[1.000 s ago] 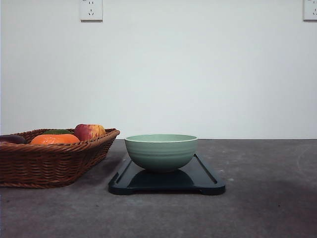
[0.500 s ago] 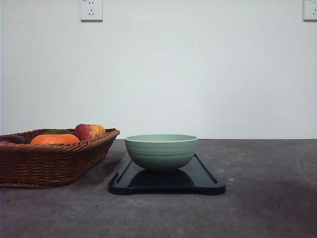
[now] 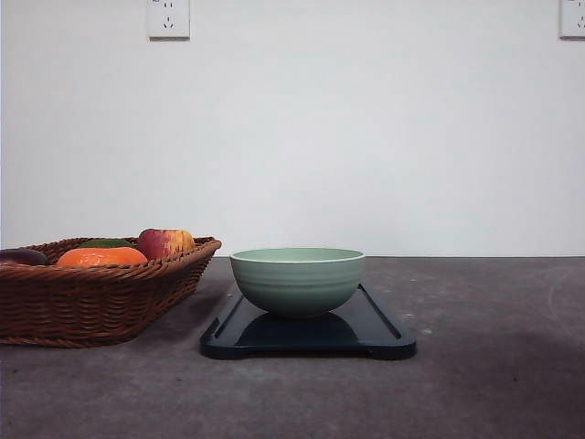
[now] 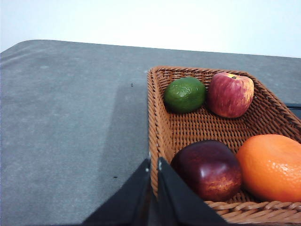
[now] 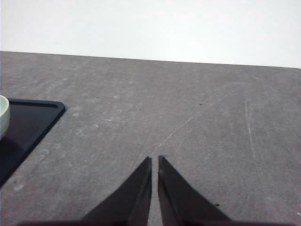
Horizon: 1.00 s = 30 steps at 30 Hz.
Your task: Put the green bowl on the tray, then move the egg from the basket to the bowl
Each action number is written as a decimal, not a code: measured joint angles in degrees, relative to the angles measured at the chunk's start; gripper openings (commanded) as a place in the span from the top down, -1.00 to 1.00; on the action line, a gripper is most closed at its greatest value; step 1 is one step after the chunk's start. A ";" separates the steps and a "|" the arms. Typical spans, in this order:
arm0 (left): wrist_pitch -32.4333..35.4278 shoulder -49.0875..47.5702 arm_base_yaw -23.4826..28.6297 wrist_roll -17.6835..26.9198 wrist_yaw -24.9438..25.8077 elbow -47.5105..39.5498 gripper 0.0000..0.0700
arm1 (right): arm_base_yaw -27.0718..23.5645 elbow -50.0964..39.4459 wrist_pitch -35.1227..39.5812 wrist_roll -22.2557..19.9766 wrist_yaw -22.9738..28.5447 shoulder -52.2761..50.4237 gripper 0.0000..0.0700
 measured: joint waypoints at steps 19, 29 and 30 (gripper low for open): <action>0.00 0.00 0.00 0.00 0.00 0.00 0.96 | 0.00 0.00 0.02 0.00 0.00 0.00 0.95; 0.00 0.00 0.00 0.00 0.00 0.00 0.96 | 0.00 0.00 0.00 0.00 0.00 0.00 0.95; 0.00 0.00 0.00 0.00 0.00 0.00 0.96 | 0.00 0.00 0.00 0.00 0.00 0.00 0.95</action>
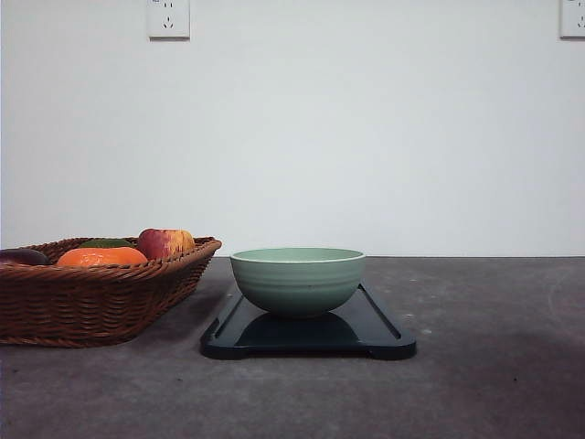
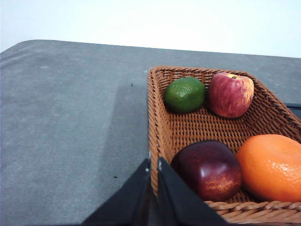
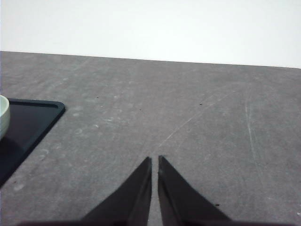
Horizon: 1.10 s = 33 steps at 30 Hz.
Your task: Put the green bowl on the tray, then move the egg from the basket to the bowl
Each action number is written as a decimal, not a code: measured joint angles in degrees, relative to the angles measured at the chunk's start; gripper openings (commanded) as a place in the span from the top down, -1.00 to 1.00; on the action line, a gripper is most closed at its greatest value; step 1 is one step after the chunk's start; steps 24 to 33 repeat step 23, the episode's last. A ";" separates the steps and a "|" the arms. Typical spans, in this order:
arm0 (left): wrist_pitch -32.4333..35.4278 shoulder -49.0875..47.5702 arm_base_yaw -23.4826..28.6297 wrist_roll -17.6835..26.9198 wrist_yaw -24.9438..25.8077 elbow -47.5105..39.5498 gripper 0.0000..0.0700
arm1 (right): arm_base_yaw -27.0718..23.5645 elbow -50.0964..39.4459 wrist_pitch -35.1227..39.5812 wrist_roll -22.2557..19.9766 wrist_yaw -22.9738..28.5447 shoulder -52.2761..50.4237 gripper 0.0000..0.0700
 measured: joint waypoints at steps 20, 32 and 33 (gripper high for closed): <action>0.02 0.00 0.00 0.00 0.00 0.00 0.96 | 0.00 0.00 0.00 0.00 -0.02 0.00 0.95; 0.00 0.00 0.00 0.00 0.00 0.00 0.96 | 0.00 0.00 0.00 0.00 0.00 0.00 0.95; 0.00 0.00 0.00 0.00 0.00 0.00 0.96 | 0.00 0.00 0.00 0.00 0.00 0.00 0.95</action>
